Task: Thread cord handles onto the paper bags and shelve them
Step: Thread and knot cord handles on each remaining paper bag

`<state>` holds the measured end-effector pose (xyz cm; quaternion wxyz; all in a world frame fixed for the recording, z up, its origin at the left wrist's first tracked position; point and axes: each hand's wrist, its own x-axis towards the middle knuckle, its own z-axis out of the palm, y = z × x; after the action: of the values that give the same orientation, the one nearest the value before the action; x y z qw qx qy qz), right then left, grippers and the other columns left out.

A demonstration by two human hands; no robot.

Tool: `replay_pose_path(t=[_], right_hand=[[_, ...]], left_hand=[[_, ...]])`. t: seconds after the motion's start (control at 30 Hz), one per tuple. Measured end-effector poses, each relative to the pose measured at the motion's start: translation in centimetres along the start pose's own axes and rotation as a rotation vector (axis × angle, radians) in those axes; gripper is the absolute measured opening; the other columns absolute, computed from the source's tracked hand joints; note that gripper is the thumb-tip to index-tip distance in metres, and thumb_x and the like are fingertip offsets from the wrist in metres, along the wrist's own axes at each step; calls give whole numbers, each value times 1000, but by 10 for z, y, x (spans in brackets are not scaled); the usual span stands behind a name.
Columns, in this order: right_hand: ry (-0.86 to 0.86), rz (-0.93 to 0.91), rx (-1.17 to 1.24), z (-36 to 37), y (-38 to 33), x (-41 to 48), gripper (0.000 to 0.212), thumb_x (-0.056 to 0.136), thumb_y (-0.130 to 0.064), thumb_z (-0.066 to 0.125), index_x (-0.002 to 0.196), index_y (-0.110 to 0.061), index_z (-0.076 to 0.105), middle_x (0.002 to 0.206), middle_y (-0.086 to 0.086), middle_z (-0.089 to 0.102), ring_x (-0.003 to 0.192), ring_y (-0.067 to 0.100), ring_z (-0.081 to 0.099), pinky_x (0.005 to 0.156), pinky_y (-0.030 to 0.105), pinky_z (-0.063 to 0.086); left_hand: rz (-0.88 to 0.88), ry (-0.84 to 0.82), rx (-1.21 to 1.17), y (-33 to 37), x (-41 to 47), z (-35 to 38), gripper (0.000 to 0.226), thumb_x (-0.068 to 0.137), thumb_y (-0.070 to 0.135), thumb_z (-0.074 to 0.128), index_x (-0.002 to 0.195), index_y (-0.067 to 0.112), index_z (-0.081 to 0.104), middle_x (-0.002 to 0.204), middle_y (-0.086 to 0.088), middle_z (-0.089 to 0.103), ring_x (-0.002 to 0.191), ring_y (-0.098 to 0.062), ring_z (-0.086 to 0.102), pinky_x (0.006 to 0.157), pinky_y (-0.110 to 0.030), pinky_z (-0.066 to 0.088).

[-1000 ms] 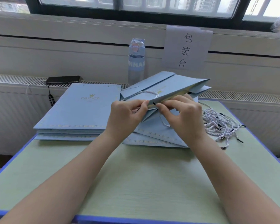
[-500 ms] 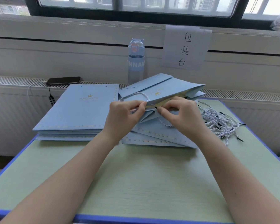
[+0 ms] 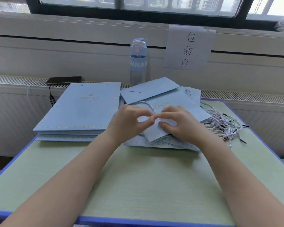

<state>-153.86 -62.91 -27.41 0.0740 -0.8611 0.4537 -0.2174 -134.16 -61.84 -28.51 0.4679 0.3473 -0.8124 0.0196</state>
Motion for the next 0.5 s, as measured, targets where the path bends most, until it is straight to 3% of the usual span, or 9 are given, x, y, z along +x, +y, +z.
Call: replay_pose_path(t=[0.07,0.1,0.17,0.27,0.37,0.5], right_hand=[[4,7,11,-2,-2,0,20,91,-31,59,108,-30,70,112,-5,57,109,16,46,94,29,33],[4,24,27,-3,-2,-1,17,91,-31,59,103,-28,71,109,-6,56,109,16,46,91,27,32],[1,42,31,-4,-1,-1,14,91,-31,60,97,-23,71,106,-9,53,110,15,46,86,22,28],[15,49,49,-2,2,0,11,90,-28,61,92,-21,69,103,-9,51,102,13,46,86,25,32],[34,48,82,-2,2,1,9,89,-26,63,90,-20,69,101,-9,52,95,10,44,86,27,35],[31,43,84,-2,3,0,10,90,-25,62,92,-19,70,101,-8,52,97,9,44,86,26,35]], left_hand=[[-135,145,162,-12,2,-4,17,87,19,64,96,9,74,88,3,73,73,1,61,75,-8,43],[-262,146,253,-19,2,-7,22,87,16,64,107,7,71,99,-4,72,82,-11,64,82,-17,44],[-510,-49,433,-34,0,-12,35,89,20,59,121,7,62,117,-12,64,105,-30,58,93,-35,39],[-758,-294,504,-42,-5,-15,37,91,29,53,121,9,58,128,-10,50,116,-29,47,91,-35,37],[-802,-243,433,-42,-4,-13,28,91,22,54,112,7,63,124,-10,48,112,-28,47,82,-34,40],[-752,-148,360,-41,-3,-11,24,96,20,53,95,3,70,103,-13,62,101,-30,53,74,-31,43]])
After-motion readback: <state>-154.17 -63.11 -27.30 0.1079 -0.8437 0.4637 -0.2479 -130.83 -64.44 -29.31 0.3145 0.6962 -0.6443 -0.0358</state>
